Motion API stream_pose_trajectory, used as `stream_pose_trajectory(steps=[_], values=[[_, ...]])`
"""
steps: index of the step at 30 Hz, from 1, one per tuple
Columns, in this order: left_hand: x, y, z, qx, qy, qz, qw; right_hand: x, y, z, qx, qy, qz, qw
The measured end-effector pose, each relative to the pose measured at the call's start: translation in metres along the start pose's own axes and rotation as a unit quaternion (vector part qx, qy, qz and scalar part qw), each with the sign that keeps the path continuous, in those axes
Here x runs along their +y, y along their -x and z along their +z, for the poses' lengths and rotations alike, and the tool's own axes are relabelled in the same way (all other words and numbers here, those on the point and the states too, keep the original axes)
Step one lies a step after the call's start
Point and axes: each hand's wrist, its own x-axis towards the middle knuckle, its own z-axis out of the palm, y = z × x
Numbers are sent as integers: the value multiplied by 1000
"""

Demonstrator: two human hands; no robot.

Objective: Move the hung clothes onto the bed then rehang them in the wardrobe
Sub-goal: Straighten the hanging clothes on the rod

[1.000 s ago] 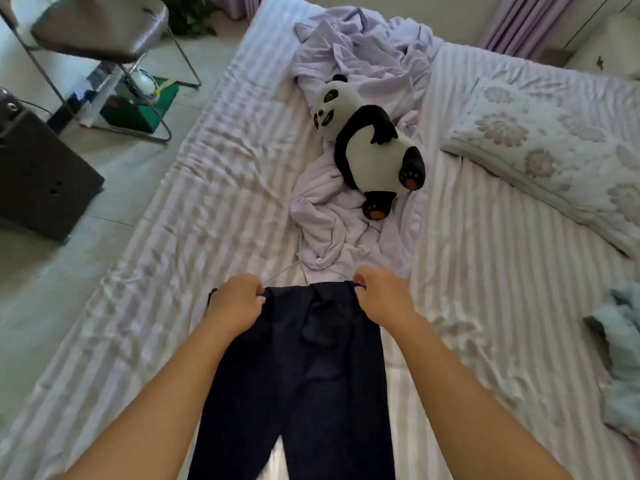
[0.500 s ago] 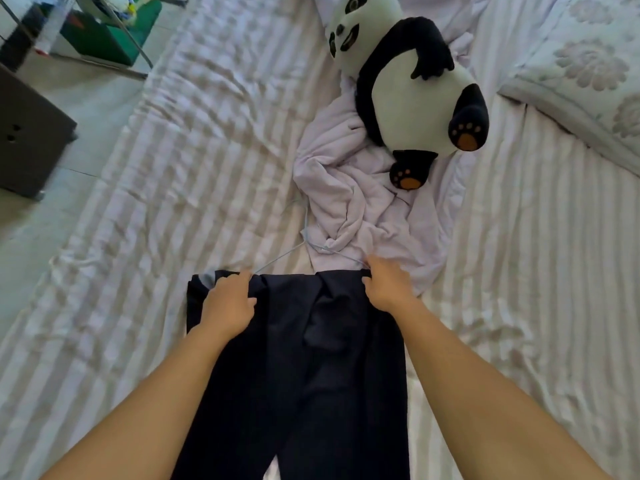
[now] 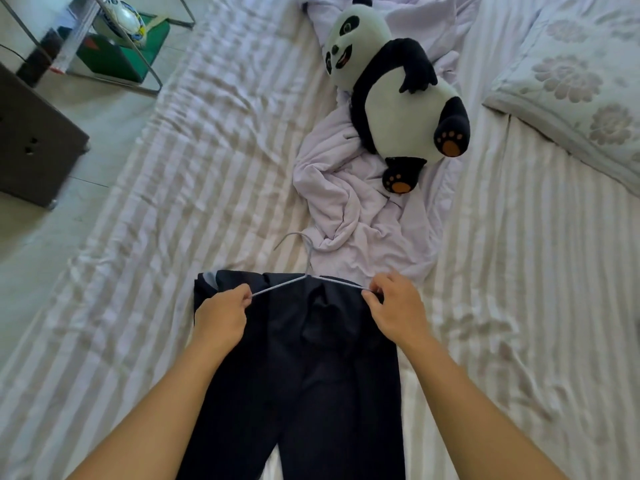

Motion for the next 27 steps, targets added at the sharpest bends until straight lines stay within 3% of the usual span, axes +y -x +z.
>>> stream_pose_trajectory(steps=[11,16,19,27], values=[[-4,44,-12,-3,-38,35,999,-10,79,-8,76,67,-51,994],[-7,66,-5,-28,-51,39,998,6,107,11,-98,38,12,994],[-14,74,-6,-25,-44,35,998,0,111,6,-141,30,12,989],[-9,112,-50,38,21,33,998,-37,116,-42,-43,-7,1,999]])
